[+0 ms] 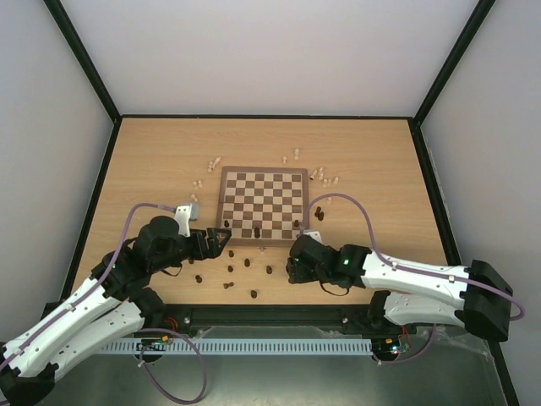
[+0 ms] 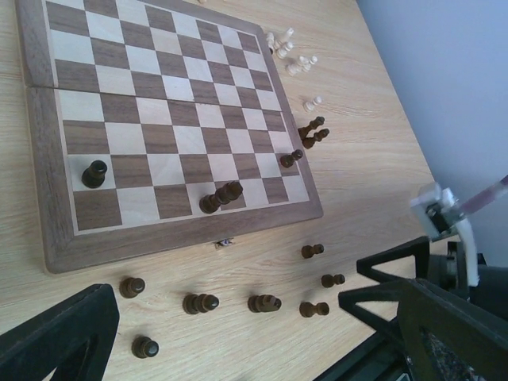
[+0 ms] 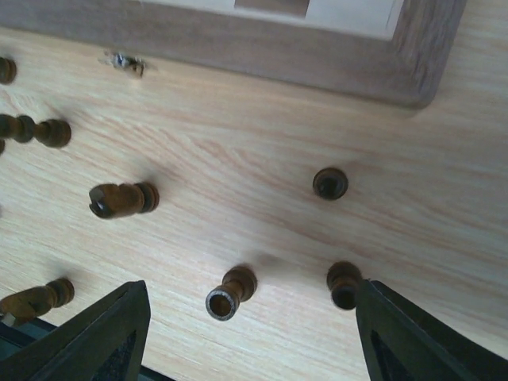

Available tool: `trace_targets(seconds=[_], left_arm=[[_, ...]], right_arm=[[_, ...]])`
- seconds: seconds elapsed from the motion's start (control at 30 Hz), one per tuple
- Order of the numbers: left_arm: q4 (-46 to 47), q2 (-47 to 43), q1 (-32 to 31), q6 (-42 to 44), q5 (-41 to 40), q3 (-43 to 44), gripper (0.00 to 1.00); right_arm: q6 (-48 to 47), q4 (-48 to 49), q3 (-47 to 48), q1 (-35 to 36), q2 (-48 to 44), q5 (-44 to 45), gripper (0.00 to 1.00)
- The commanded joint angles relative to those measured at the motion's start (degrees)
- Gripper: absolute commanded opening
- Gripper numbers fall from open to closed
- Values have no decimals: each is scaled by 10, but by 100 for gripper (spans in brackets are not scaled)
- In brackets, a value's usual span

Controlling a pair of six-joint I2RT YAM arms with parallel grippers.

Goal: Set up the chess pieces on the board
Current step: Pick up the chess piece at the center of the board.

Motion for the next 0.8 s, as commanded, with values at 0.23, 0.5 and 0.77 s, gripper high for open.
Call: trace_targets(seconds=[0.23,0.5,0.77], left_arm=[[32,-3,-3,-6,1,-8,99],[43,0,-4,-15,-2,-25,99],[51,11,-4,-18,-3,-30,99]], right_arm=[[53,-12,31,88,113,51,56],[45,1,31,89,124,60,37],[32,1,39,89,146,62,31]])
